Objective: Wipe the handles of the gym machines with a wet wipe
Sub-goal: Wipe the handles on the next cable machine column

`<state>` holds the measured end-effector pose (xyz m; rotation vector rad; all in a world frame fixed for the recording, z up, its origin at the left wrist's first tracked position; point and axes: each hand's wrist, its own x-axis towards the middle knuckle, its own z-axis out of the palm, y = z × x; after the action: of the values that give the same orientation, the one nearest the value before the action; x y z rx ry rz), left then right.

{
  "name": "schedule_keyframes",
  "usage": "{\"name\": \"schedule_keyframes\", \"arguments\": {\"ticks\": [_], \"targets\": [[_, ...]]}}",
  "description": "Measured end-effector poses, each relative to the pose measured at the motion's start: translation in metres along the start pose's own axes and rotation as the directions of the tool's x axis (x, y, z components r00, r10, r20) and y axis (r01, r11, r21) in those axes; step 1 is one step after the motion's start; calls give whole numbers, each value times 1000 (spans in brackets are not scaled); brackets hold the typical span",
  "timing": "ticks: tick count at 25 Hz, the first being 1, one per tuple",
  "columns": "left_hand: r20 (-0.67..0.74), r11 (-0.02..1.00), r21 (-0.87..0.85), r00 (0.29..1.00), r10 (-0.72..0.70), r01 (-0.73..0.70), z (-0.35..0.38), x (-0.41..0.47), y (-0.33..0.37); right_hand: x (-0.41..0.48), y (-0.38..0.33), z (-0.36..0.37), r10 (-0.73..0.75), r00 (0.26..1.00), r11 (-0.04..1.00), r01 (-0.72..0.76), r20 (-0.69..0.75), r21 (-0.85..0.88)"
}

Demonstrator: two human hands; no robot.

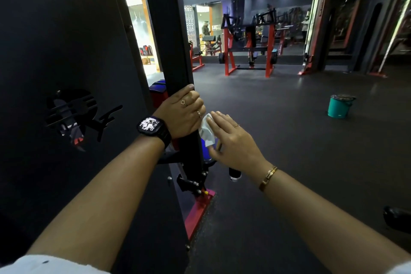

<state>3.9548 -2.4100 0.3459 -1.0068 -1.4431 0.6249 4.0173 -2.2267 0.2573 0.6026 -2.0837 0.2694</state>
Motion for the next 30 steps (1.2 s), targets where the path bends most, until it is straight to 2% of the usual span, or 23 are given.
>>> {"name": "schedule_keyframes", "arguments": {"ticks": [2, 4, 6, 10, 11, 15, 16, 20, 22, 25, 30], "targets": [[-15, 1000, -14, 1000, -3, 3, 0, 0, 2, 2, -3, 8, -3, 998, 994, 10, 62, -112], [-23, 1000, -23, 1000, 1, -2, 0, 1, 1, 4, -6, 17, 60, 998, 987, -58, 8, -152], [-17, 1000, -30, 1000, -2, 1, 0, 1, 0, 6, -8, 21, 55, 995, 989, -66, -84, -129], [37, 999, -21, 999, 26, -25, 0, -1, -2, -17, 17, -4, -198, 980, 974, 194, -28, -115], [58, 999, -12, 998, 39, -38, 0, -2, -2, -27, 25, -12, -224, 974, 969, 221, -18, -112], [79, 1000, -14, 997, 1, 0, 0, 0, 0, -24, 17, -19, -14, 988, 997, 1, -153, -83], [63, 999, -33, 998, -11, 13, -1, 0, 2, -13, 10, -14, -3, 985, 997, -11, -170, -77], [72, 997, -75, 997, -22, 27, -4, -1, 1, -12, 5, 4, -164, 986, 961, 163, 14, -223], [85, 991, -120, 995, -42, 53, -4, -2, 10, -44, 15, 7, -135, 991, 963, 133, 8, -233], [170, 971, -237, 985, 40, 1, -3, -8, 40, -80, 20, 0, -136, 990, 967, 128, -21, -222], [234, 966, -255, 972, 29, 33, -4, -17, 44, -35, 7, -6, -356, 934, 905, 335, -35, -264]]}}
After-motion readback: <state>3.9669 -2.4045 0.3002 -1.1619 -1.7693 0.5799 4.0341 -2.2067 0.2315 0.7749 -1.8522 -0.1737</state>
